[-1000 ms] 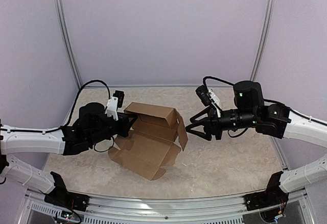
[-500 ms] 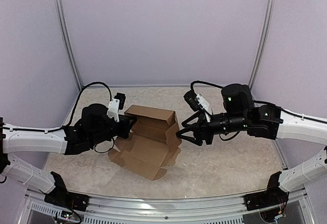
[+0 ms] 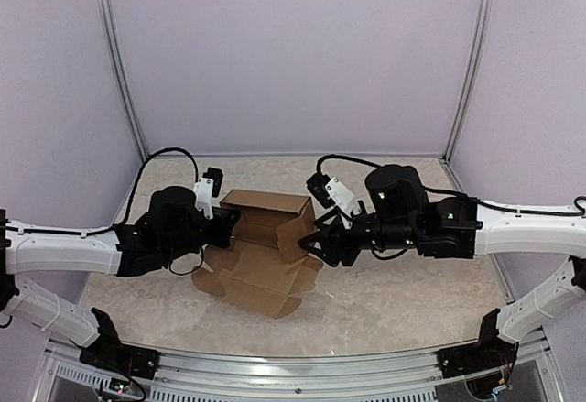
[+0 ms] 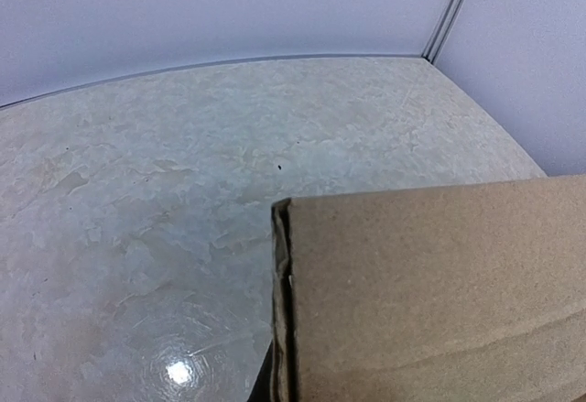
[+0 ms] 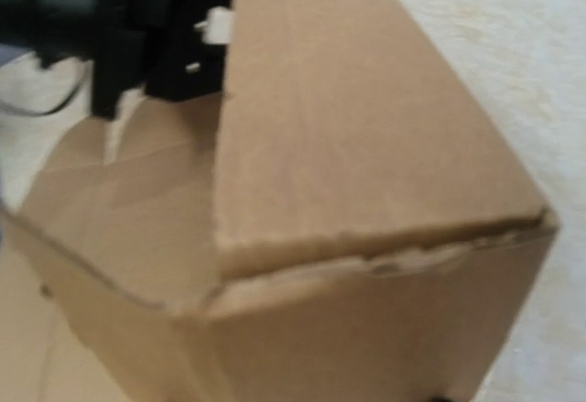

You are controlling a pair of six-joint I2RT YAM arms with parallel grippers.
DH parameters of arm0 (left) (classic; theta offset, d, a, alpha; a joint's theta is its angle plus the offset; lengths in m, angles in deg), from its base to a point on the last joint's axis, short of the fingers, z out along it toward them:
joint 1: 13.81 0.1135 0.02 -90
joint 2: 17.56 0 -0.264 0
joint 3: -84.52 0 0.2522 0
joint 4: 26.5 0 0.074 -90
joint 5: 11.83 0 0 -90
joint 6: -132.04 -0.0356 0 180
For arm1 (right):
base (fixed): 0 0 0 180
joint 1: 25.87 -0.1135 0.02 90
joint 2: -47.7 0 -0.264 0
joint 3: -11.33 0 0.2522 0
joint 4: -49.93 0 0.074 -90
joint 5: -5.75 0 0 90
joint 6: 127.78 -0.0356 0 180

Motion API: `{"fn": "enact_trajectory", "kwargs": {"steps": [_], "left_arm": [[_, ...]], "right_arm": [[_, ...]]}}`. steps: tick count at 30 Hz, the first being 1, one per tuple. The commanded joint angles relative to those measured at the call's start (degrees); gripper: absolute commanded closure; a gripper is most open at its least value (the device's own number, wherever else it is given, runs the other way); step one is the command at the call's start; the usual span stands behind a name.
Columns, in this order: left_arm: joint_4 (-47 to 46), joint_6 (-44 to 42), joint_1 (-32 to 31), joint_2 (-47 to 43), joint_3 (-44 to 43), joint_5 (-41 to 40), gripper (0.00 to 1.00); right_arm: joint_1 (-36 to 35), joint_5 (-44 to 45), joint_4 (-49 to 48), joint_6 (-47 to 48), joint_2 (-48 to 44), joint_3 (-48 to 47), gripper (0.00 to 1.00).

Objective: Fold the paper box

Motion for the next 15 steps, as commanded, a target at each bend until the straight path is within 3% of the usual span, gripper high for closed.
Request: {"fn": "enact_trajectory", "kwargs": {"steps": [1,10,15], "left_arm": [[3.32,0.49,-1.71,1.04,-3.11,-4.01,1.0],[8.24,2.11,-4.1,3.13,-6.7,-9.08,1.0],[10.16,4.4,-4.77,3.36,-7.91,-11.26,1.0]], "right_arm": [[-1.86,11.8,-4.42,-1.47,2.03,-1.59,0.41],[-3.23,20.23,-9.62,-3.56,6.72,-2.6,0.42],[-3.85,26.26,-12.77,-5.5,8.67,-2.16,0.49]]}}
